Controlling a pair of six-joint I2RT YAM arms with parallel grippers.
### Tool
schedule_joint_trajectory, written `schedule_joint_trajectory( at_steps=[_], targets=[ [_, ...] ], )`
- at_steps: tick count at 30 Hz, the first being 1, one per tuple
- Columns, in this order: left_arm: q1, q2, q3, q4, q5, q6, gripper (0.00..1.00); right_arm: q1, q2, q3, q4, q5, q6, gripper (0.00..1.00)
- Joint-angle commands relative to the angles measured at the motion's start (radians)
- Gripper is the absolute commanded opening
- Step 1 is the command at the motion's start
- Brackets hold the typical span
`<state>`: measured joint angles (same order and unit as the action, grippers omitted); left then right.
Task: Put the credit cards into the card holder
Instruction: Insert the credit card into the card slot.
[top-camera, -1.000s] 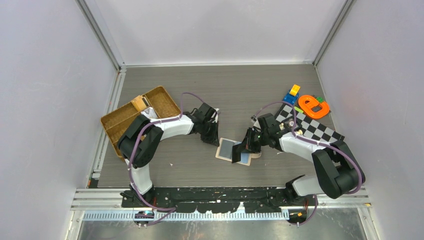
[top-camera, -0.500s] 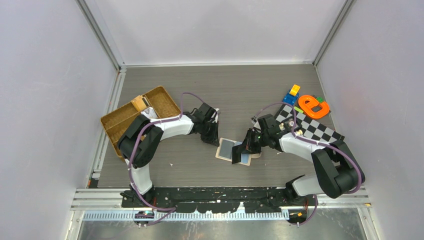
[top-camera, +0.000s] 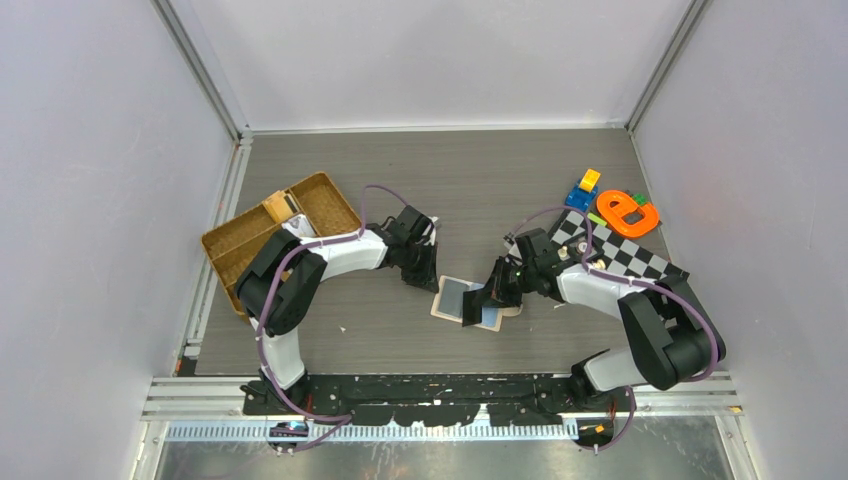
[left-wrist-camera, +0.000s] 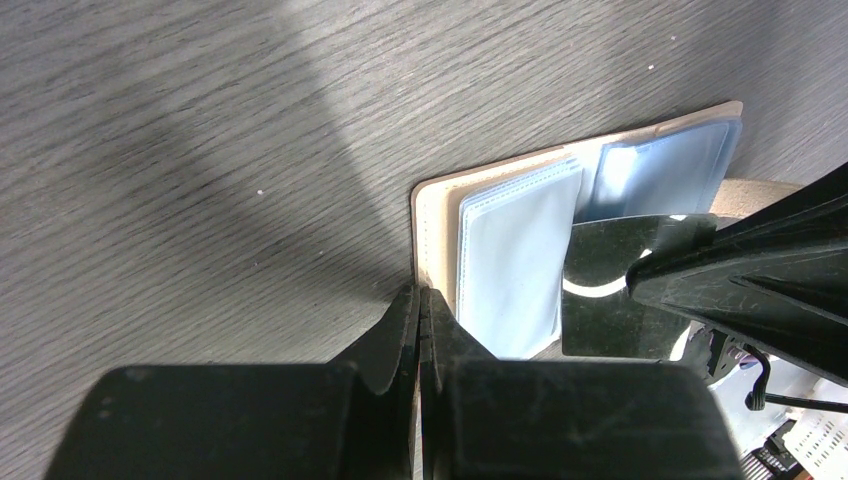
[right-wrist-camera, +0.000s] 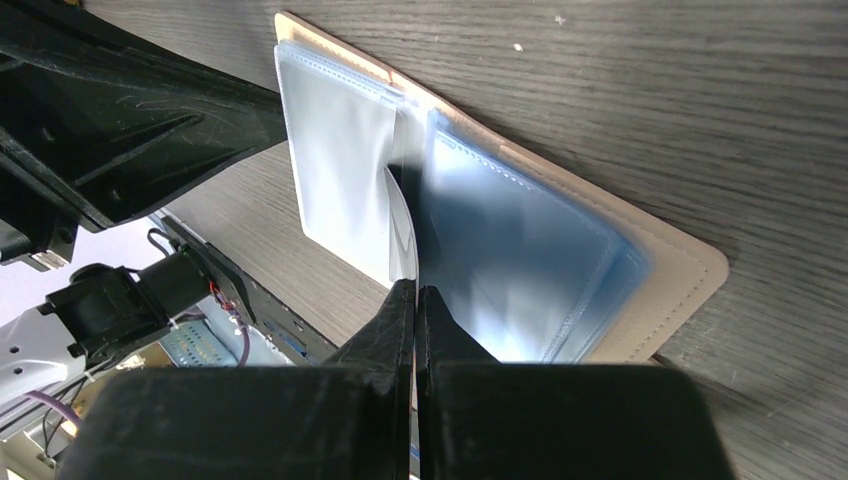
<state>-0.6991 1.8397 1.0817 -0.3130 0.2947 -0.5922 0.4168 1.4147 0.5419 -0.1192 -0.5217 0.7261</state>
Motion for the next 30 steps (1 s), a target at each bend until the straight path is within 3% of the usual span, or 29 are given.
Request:
schedule_joint_trajectory(
  at_steps=[1, 30],
  targets=[
    [0.019, 0.037, -0.042, -0.106, -0.152, 0.066, 0.0, -0.004, 0.007, -0.009, 0.007, 0.079, 0.014, 0.0],
    [0.019, 0.023, -0.049, -0.111, -0.152, 0.07, 0.0, -0.027, 0.06, -0.064, 0.113, 0.107, 0.052, 0.0]
  ],
)
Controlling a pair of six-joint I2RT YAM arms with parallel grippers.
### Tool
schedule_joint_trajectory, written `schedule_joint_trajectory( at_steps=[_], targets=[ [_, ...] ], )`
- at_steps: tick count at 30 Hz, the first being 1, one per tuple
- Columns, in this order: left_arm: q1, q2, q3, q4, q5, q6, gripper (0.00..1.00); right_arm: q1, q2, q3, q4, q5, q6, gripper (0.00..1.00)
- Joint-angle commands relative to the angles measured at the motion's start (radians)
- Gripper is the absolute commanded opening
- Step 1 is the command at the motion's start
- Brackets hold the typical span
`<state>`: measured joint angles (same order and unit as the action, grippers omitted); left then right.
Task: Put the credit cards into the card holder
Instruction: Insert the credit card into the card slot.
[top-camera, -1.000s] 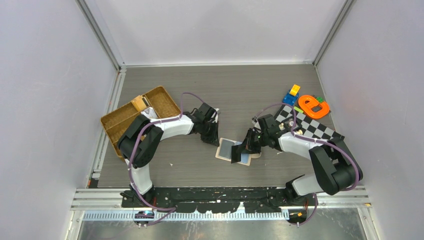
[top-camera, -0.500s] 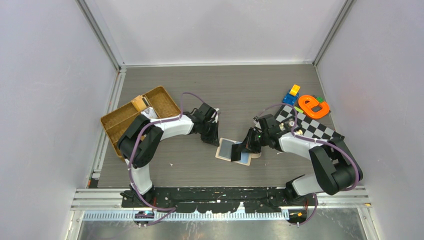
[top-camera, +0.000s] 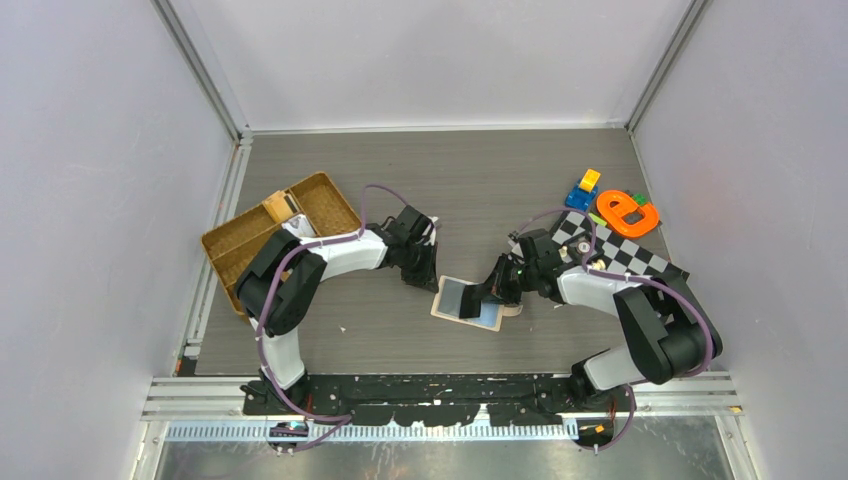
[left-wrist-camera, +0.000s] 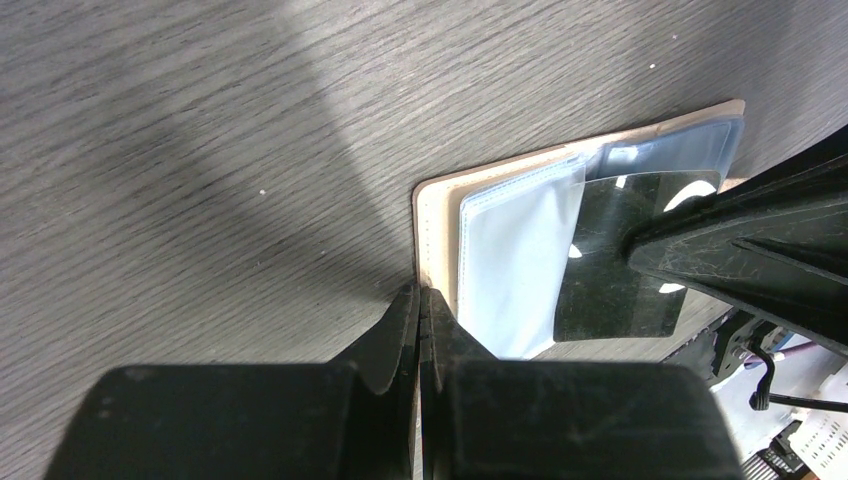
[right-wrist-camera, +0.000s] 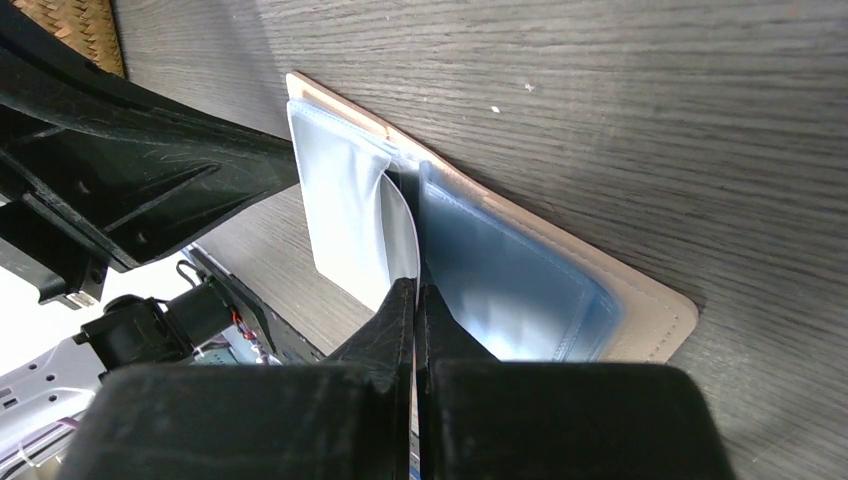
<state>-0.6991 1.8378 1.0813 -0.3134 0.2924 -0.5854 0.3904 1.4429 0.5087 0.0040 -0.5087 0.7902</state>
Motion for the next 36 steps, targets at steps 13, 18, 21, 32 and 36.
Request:
schedule_joint_trajectory(
  at_steps=[13, 18, 21, 32, 36],
  targets=[
    [0.02, 0.023, -0.051, -0.113, -0.158, 0.062, 0.0, -0.002, -0.004, -0.026, -0.062, 0.139, -0.077, 0.0],
    [0.019, 0.022, -0.049, -0.116, -0.162, 0.063, 0.0, -0.001, -0.001, -0.029, -0.058, 0.132, -0.081, 0.0],
    [0.019, 0.02, -0.049, -0.116, -0.16, 0.061, 0.0, -0.002, 0.006, -0.036, -0.047, 0.135, -0.087, 0.0],
    [0.02, 0.016, -0.053, -0.106, -0.146, 0.06, 0.0, -0.002, 0.022, -0.042, -0.016, 0.156, -0.115, 0.01],
    [0.019, 0.015, -0.063, -0.088, -0.131, 0.052, 0.0, 0.0, 0.025, -0.048, -0.009, 0.159, -0.099, 0.0]
  ],
)
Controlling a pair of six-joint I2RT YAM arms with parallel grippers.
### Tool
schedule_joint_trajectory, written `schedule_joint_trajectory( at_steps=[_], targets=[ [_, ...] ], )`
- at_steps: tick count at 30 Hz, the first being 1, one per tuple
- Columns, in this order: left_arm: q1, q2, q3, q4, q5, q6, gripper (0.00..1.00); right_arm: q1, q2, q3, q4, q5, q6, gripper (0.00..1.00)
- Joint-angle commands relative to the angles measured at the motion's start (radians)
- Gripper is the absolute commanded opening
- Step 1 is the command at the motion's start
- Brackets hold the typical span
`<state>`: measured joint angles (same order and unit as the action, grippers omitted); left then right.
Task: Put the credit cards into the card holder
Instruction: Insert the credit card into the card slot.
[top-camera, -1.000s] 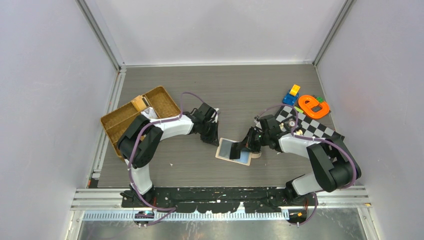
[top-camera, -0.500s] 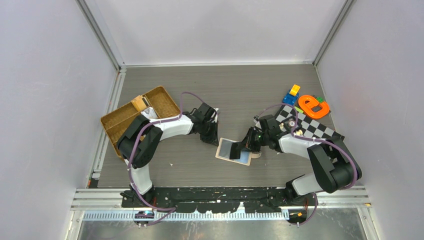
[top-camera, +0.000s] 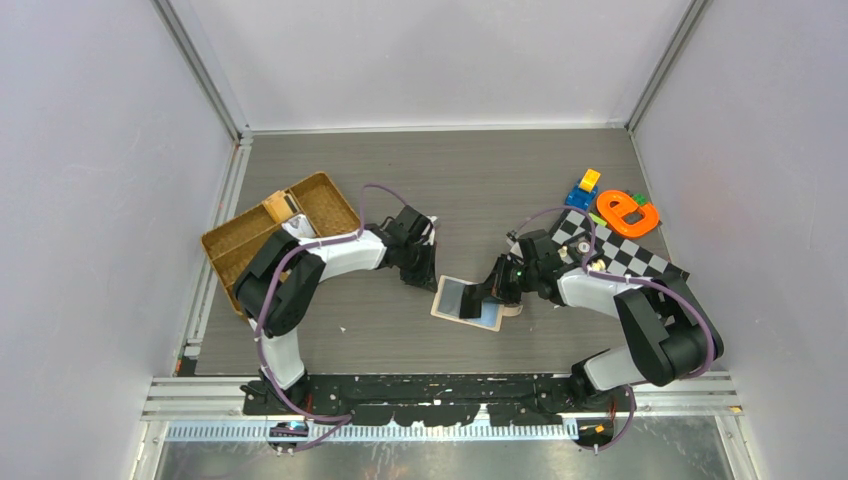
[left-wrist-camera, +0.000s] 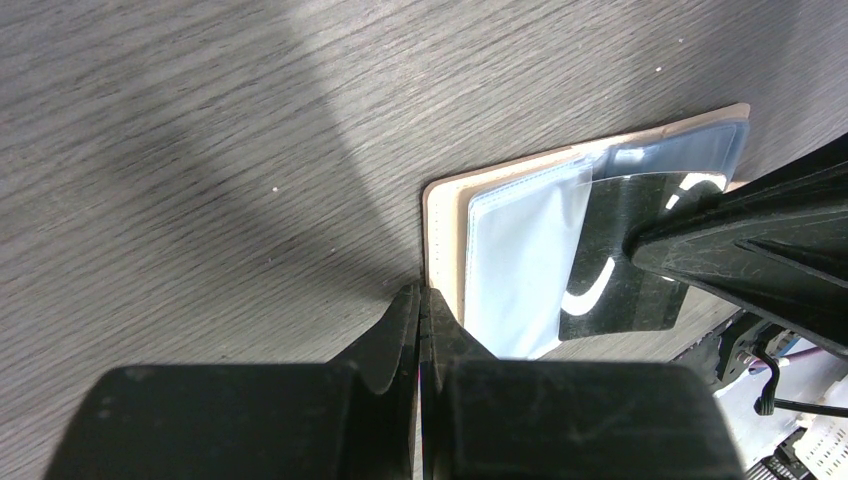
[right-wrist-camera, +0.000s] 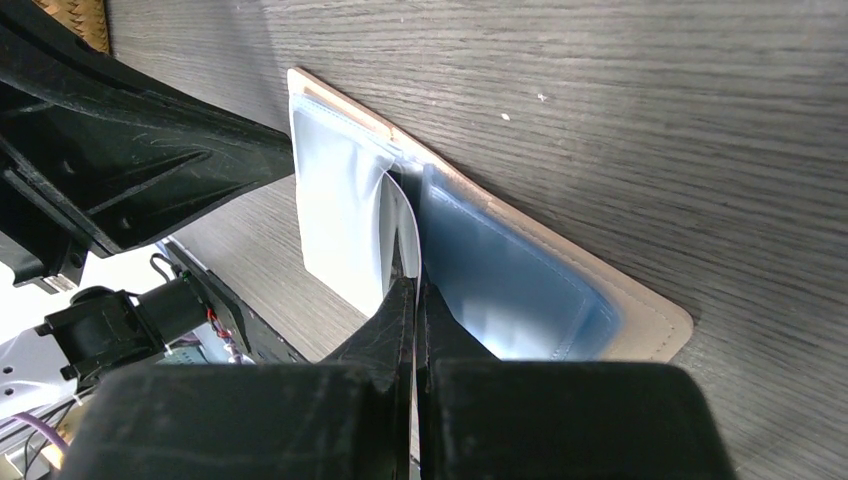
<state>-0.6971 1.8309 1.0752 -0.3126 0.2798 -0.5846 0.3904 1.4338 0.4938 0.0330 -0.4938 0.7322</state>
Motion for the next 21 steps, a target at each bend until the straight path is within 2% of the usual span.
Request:
schedule_joint_trajectory(
  at_steps=[1, 21],
  targets=[
    [0.017, 0.022, -0.059, -0.086, -0.115, 0.05, 0.0, 0.0, 0.035, -0.035, -0.011, 0.145, -0.038, 0.0],
    [0.015, -0.005, -0.108, -0.035, -0.071, 0.025, 0.0, 0.042, 0.083, -0.035, 0.062, 0.163, 0.038, 0.01]
  ],
)
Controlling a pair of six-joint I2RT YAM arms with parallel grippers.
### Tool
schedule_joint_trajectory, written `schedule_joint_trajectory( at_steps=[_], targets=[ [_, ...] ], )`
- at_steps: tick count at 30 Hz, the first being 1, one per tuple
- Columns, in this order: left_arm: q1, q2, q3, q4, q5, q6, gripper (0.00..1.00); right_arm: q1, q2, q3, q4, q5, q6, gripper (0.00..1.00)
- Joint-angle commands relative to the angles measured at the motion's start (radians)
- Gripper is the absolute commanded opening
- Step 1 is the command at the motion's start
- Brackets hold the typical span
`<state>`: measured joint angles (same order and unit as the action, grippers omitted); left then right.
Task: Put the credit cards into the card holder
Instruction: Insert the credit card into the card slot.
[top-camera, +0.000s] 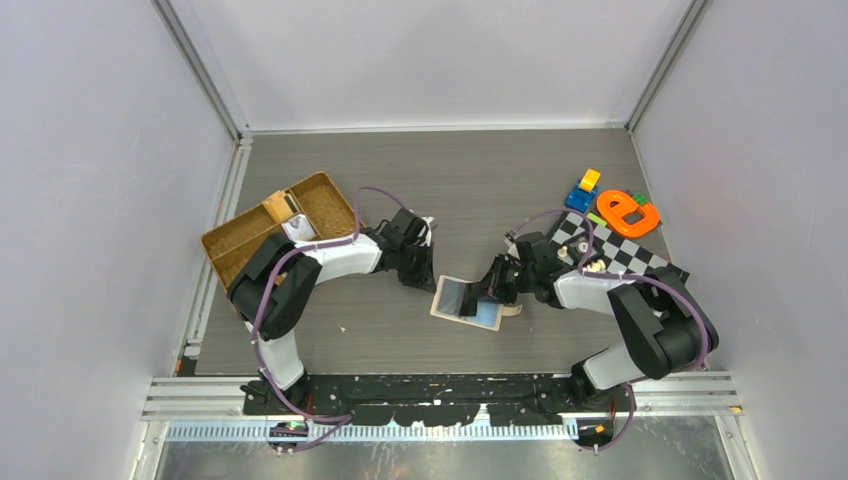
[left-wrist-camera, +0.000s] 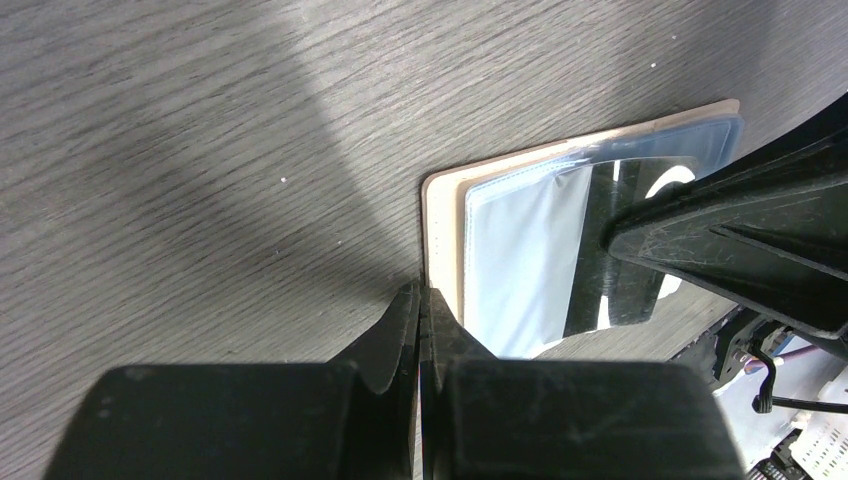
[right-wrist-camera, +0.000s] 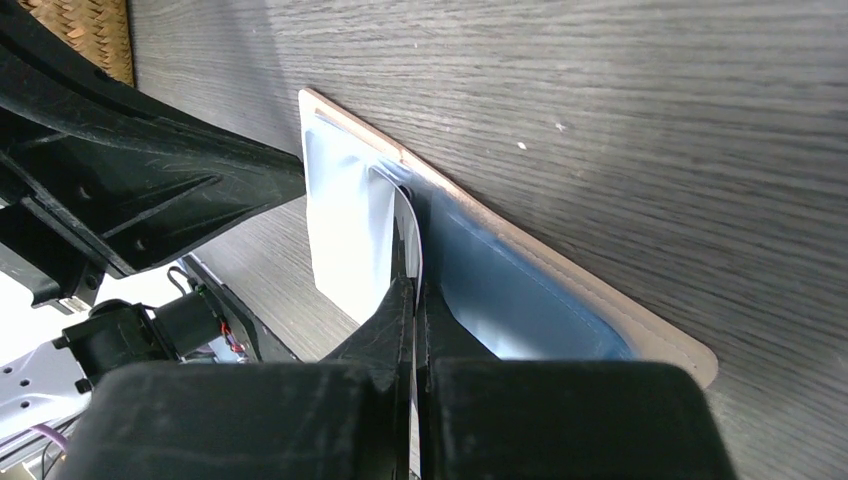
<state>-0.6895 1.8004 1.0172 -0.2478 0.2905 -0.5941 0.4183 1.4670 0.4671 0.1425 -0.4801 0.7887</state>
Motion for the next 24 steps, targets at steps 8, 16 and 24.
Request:
schedule_joint_trajectory(
  at_steps=[8, 16, 24],
  targets=[
    [0.008, 0.018, -0.056, -0.092, -0.068, 0.023, 0.0, 0.031, 0.089, 0.014, -0.055, 0.148, 0.019, 0.08],
    [0.008, 0.01, -0.072, -0.079, -0.071, 0.002, 0.0, 0.033, 0.016, 0.077, -0.272, 0.244, -0.032, 0.25],
    [0.002, -0.05, -0.113, -0.016, -0.057, -0.052, 0.05, 0.031, -0.055, 0.16, -0.472, 0.312, -0.103, 0.41]
  ],
)
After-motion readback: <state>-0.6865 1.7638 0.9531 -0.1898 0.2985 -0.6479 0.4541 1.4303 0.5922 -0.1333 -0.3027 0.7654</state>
